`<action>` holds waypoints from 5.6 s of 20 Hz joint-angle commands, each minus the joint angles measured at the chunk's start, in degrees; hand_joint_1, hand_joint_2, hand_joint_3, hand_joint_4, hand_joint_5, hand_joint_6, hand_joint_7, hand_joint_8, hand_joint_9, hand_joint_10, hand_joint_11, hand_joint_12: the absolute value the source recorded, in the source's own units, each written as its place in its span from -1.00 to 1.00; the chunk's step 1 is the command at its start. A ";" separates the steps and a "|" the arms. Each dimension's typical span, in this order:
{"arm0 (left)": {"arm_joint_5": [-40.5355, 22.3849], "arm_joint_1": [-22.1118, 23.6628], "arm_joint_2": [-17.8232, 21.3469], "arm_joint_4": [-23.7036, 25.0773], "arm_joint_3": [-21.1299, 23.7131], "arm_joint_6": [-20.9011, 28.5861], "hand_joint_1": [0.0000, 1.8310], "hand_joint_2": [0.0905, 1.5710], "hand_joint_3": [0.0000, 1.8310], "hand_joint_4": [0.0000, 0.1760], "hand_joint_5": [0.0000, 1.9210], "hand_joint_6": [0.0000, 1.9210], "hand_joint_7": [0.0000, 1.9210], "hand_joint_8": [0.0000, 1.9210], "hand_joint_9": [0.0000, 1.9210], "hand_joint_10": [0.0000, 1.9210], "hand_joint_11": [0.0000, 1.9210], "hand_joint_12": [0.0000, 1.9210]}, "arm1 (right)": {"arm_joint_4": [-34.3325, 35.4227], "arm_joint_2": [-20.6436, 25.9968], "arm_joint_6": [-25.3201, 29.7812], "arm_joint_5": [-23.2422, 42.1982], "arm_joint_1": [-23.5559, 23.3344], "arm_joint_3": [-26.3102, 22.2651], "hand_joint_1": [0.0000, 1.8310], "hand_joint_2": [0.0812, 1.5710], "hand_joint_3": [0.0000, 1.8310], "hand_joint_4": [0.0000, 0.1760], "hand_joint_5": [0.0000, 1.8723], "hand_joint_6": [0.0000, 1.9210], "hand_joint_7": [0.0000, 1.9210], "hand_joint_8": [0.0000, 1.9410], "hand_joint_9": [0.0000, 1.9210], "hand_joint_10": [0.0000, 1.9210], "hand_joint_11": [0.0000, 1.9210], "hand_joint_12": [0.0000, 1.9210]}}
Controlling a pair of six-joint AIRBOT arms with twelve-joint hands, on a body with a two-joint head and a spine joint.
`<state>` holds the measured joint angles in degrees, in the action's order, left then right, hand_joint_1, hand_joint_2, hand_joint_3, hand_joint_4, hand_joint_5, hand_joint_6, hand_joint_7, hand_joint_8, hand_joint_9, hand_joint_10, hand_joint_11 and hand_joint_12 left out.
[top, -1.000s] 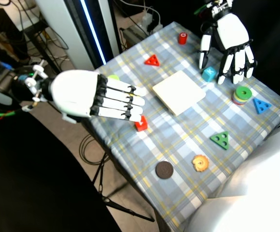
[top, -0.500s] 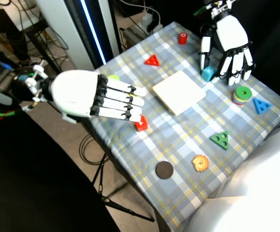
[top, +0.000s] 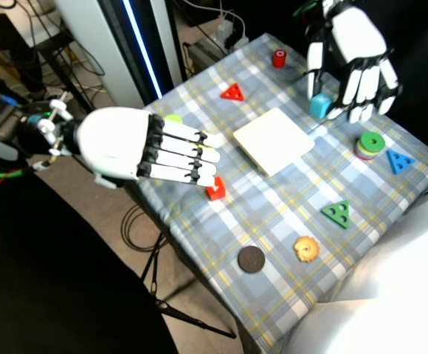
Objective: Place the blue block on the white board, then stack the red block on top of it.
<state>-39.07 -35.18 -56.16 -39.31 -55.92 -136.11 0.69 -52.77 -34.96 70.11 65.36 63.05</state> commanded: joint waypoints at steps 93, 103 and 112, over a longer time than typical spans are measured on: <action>-29.67 -11.91 6.61 22.50 10.50 44.20 -0.12 0.12 -1.00 -0.20 -0.48 -1.00 -0.56 -1.00 -0.66 -0.99 -1.00 -0.39 | 1.23 -9.52 -7.16 -16.96 -14.26 10.94 0.19 0.40 -1.00 -1.00 0.03 0.05 -0.28 -0.47 -0.47 0.02 -0.65 0.47; -29.61 -13.61 9.10 22.33 10.64 45.34 -0.14 0.11 -1.00 -0.23 -0.45 -1.00 -0.55 -1.00 -0.66 -1.00 -1.00 -0.03 | -18.71 -9.83 5.99 -15.86 -28.55 13.40 0.17 0.40 -1.00 -0.81 0.02 0.07 -0.13 -0.81 -0.23 -0.67 -0.69 0.24; -29.19 -14.88 10.91 22.26 11.29 45.34 -0.12 0.09 -1.00 0.05 -0.46 -1.00 -0.55 -1.00 -0.65 -1.00 -1.00 -0.25 | -31.15 -14.35 17.95 -15.35 -33.29 17.24 0.27 0.36 -1.00 -1.00 0.09 -0.07 -0.07 -0.98 -0.24 -0.86 -0.81 0.16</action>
<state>-61.43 -50.30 -45.43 -18.33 -44.86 -91.37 -33.32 -67.24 -17.37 49.01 32.88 80.40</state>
